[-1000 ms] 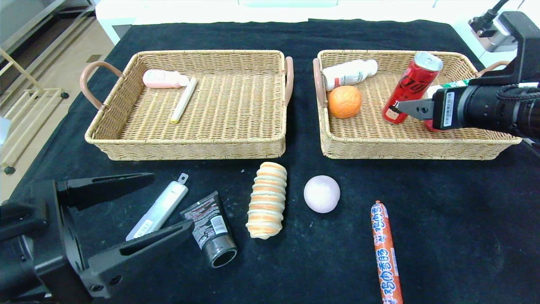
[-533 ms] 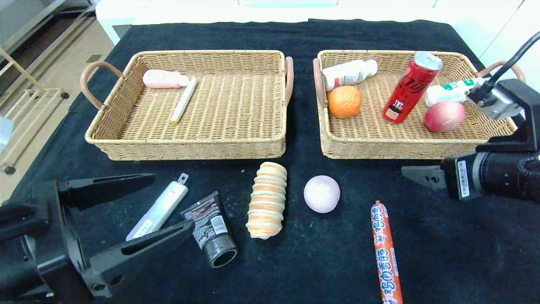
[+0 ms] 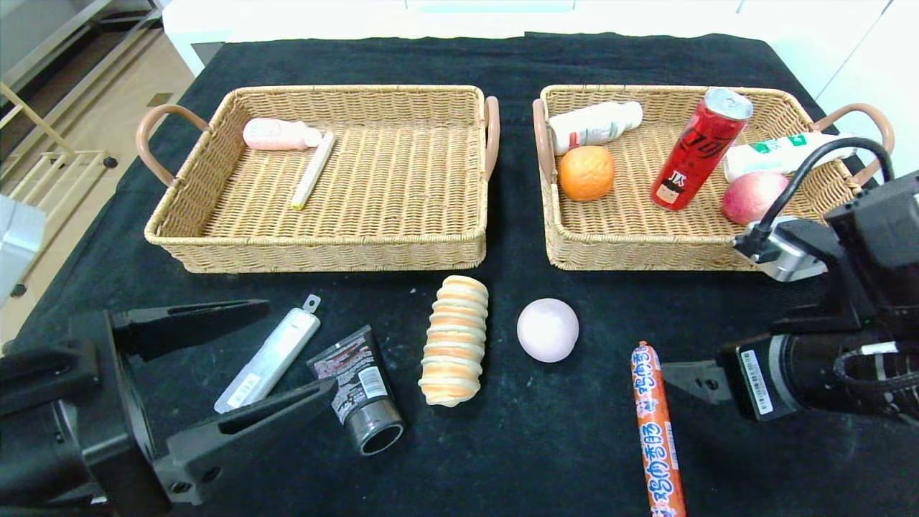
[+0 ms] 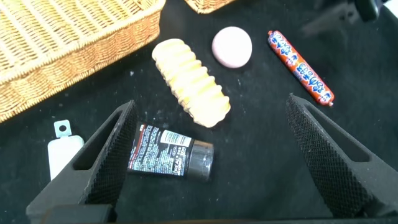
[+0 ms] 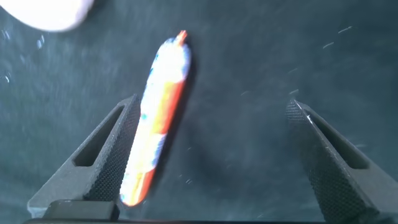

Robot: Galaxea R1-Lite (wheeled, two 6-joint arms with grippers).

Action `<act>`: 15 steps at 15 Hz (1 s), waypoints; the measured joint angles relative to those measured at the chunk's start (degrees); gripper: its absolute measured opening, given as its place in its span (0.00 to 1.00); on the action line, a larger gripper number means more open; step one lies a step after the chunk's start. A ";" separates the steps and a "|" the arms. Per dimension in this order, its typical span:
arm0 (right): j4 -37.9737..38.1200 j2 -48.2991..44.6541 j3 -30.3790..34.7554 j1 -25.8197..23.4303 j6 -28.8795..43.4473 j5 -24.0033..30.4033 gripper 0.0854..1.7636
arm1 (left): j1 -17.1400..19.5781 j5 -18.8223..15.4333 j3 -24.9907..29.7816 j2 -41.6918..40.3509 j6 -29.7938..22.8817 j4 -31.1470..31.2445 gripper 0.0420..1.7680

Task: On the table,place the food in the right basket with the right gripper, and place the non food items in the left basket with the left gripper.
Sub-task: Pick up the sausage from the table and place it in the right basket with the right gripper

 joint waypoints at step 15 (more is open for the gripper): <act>0.57 13.34 -4.30 4.36 11.22 -5.07 0.79 | 0.10 0.55 0.02 0.26 0.00 -0.24 0.97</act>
